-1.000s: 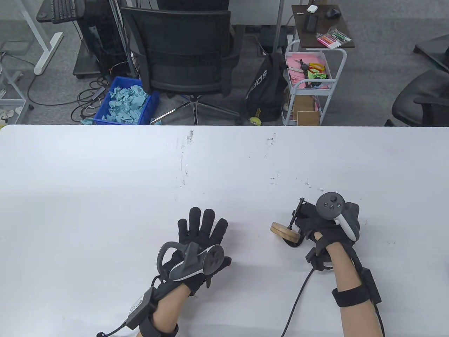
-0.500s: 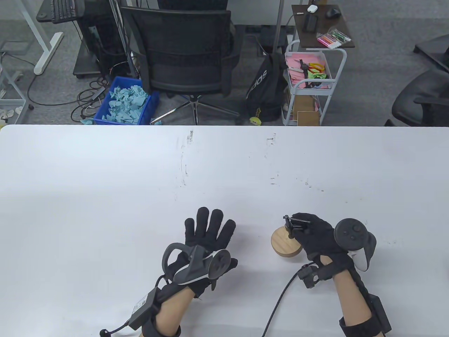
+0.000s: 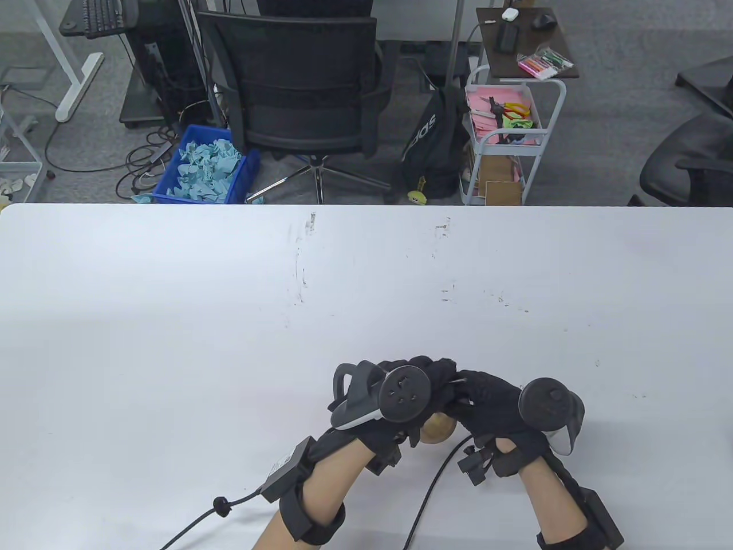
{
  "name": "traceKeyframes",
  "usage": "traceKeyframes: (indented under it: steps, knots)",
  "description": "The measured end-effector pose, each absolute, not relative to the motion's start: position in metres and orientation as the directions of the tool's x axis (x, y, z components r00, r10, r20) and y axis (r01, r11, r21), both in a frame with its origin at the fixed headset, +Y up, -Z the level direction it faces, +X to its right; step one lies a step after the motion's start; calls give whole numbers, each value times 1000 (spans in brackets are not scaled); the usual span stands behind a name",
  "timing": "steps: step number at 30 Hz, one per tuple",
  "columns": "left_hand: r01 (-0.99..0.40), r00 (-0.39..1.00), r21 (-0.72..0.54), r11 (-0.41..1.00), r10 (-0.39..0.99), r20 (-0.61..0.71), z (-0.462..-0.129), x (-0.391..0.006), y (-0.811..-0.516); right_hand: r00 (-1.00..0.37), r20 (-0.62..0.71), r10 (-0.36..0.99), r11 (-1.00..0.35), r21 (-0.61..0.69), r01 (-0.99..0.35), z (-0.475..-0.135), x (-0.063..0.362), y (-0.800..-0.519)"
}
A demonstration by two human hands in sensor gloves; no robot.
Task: Unscrew the clamp open
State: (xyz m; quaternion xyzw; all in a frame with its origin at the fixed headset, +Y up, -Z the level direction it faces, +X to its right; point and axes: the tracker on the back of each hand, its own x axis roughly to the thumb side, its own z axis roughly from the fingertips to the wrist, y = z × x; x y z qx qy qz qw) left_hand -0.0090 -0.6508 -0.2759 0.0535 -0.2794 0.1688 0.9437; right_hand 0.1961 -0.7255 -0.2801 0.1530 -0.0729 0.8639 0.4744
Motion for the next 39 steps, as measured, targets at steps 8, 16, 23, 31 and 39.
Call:
traceKeyframes:
  steps: [8,16,23,31,39]
  knots:
    - [-448,690,-7,894,350,633,-277,-20,-655,-659,295,692,-712,130,-690,-285,194,-744]
    - [-514,629,-47,857,414,658,-275,-25,-651,-526,149,838,-537,398,-744,-290,192,-759]
    - [-428,743,28,903,334,580,-280,-39,-647,-444,169,880,-473,239,-848,-287,191,-757]
    - [-405,764,59,913,302,570,-279,-43,-646,-472,190,861,-508,278,-815,-287,184,-757]
    - [-348,797,77,934,252,550,-281,-39,-650,-486,190,853,-522,274,-808,-286,183,-756]
